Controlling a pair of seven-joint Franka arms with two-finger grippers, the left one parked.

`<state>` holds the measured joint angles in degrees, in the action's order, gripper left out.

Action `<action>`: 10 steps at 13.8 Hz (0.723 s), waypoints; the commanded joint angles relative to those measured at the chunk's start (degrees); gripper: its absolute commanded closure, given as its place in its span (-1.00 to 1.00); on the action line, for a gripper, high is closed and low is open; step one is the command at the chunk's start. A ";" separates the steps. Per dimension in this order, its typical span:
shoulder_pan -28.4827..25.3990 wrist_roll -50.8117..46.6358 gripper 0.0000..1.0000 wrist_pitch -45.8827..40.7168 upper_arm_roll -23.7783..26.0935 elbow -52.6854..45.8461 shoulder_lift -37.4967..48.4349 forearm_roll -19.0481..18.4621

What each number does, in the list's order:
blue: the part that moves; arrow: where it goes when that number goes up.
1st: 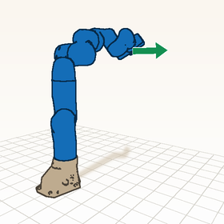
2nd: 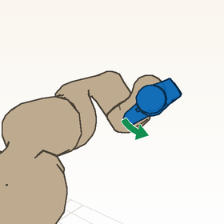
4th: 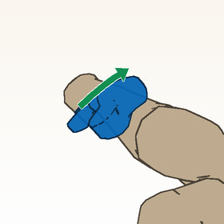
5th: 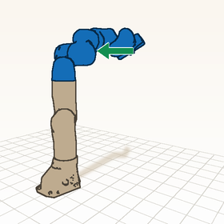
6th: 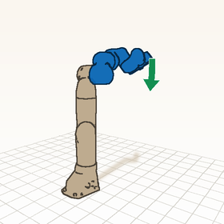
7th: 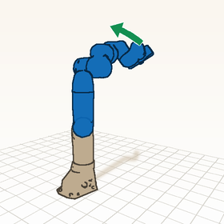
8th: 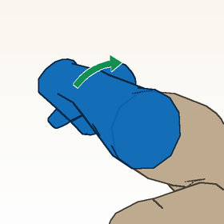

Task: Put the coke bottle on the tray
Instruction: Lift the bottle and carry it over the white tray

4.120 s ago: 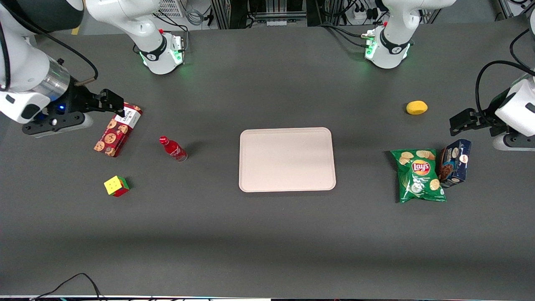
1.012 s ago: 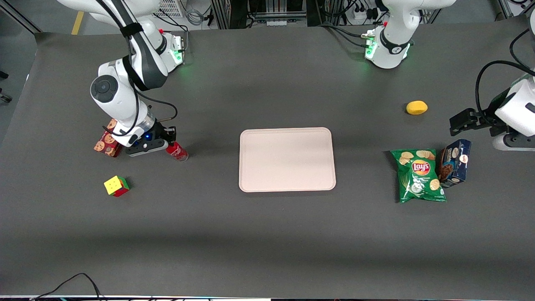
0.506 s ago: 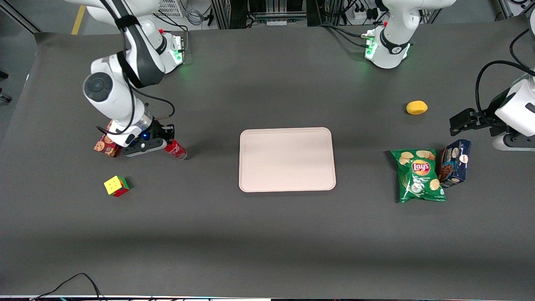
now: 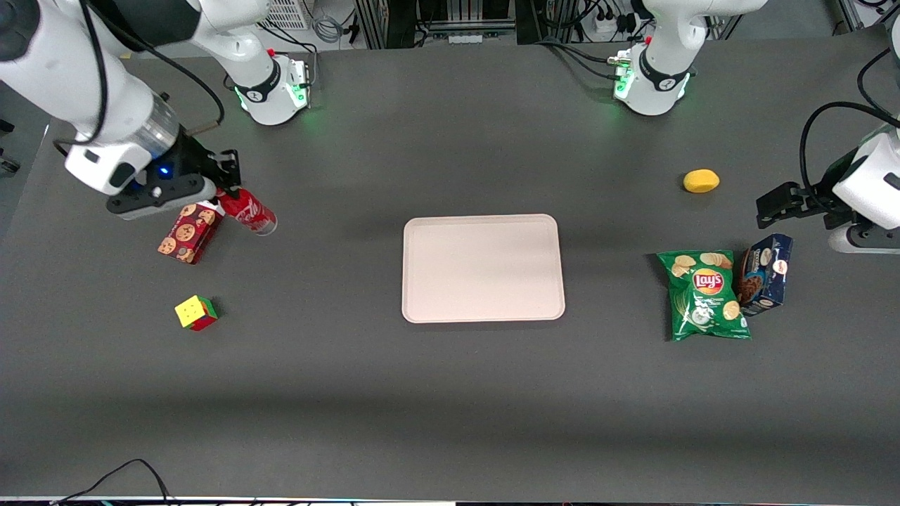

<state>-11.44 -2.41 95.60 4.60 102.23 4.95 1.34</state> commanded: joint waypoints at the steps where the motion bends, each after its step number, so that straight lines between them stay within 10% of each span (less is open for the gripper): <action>1: -0.60 -0.48 1.00 -2.35 0.06 -4.05 -1.78 2.08; 10: -23.18 -39.83 1.00 8.52 1.10 -8.89 -10.99 2.35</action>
<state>-31.53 -34.57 99.45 5.87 96.60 -0.26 3.35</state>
